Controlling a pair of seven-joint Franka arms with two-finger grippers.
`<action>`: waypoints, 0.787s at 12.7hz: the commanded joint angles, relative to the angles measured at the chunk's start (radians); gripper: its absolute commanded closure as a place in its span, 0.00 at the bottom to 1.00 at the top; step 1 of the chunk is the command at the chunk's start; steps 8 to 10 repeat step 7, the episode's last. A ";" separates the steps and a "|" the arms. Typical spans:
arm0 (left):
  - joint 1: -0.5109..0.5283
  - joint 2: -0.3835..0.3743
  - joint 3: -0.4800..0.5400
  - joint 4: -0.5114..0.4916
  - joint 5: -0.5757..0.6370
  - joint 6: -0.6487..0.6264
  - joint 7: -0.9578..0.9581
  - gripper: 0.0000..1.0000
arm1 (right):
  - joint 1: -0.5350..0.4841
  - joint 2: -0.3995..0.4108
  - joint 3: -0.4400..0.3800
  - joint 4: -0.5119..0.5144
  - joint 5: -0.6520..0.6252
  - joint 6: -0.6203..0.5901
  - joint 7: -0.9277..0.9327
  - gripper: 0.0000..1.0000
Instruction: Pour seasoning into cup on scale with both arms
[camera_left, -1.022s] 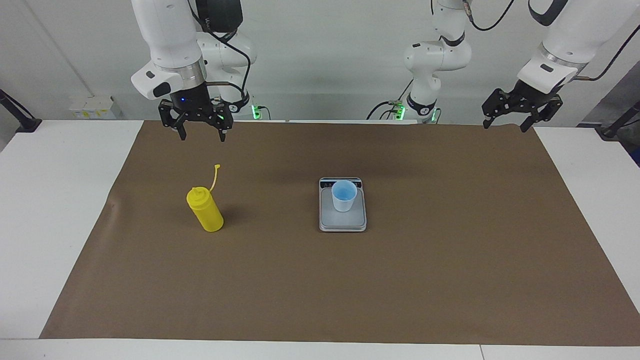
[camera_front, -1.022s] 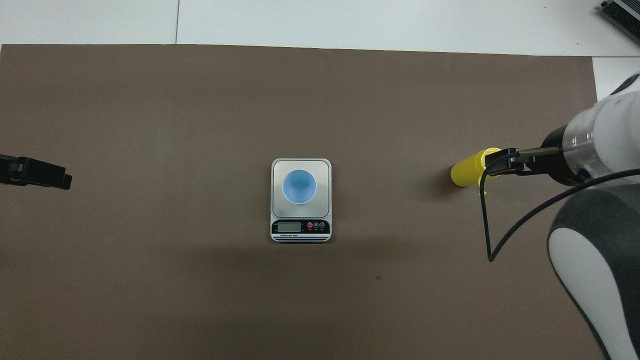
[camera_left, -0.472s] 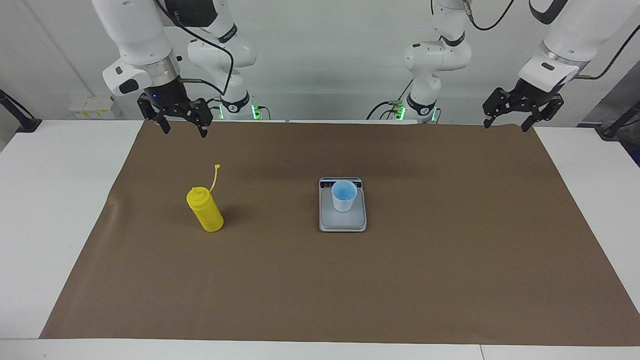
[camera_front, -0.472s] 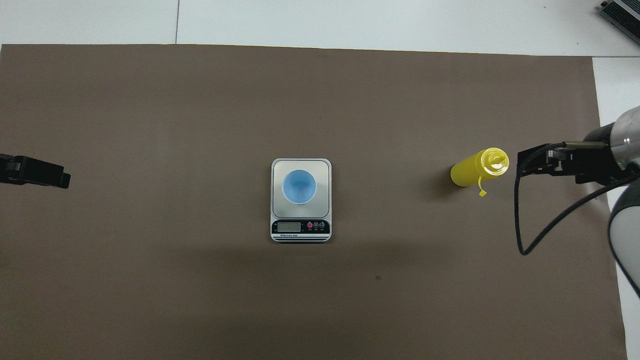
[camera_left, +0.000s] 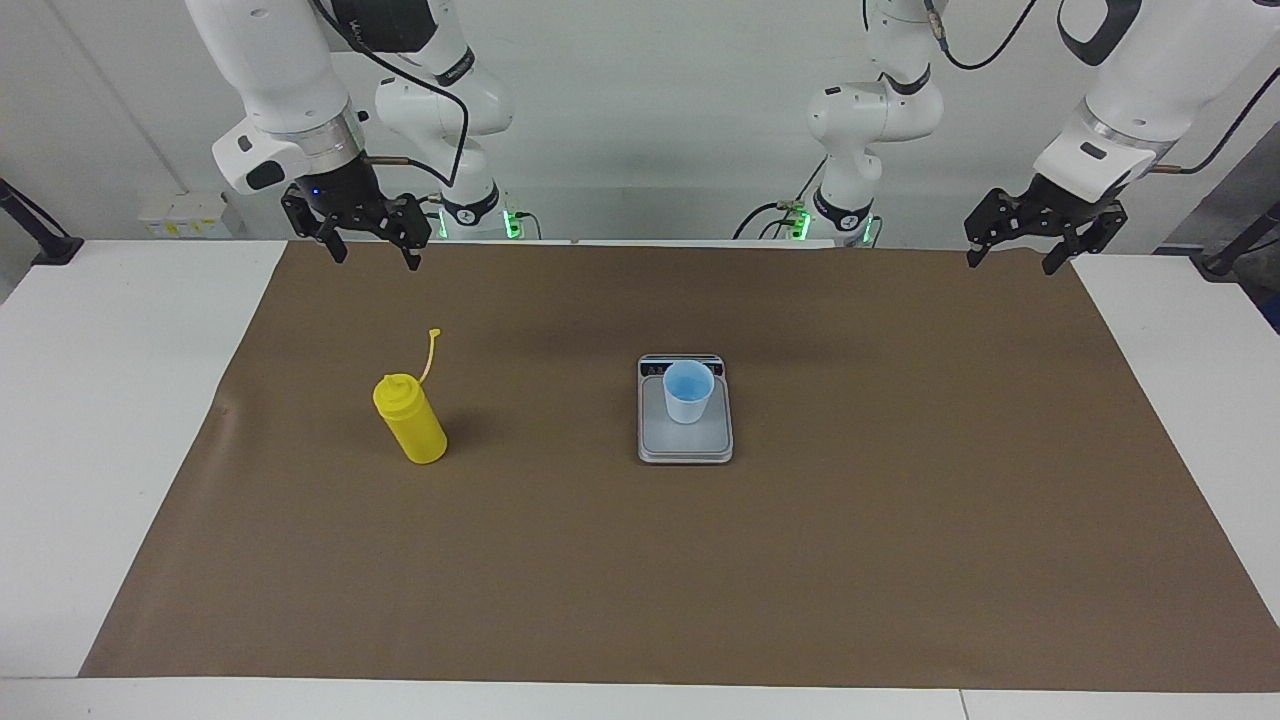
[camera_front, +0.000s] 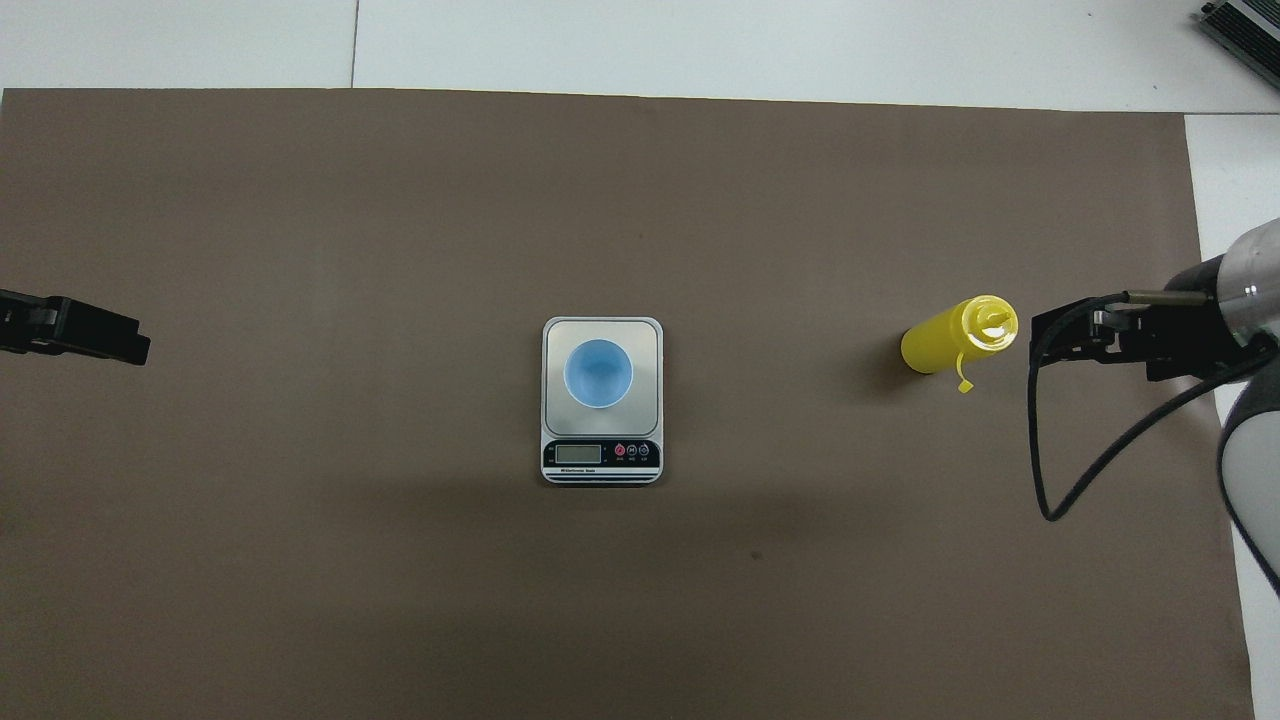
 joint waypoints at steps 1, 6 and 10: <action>0.004 -0.014 -0.005 -0.005 0.016 -0.013 0.011 0.00 | -0.003 -0.014 0.005 -0.017 -0.017 0.013 0.006 0.00; -0.001 -0.020 -0.005 -0.021 0.016 -0.002 0.005 0.00 | 0.004 -0.014 0.005 -0.017 -0.020 0.017 -0.058 0.00; -0.002 -0.020 -0.003 -0.021 0.016 0.000 0.000 0.00 | 0.004 -0.014 0.005 -0.019 -0.020 0.017 -0.060 0.00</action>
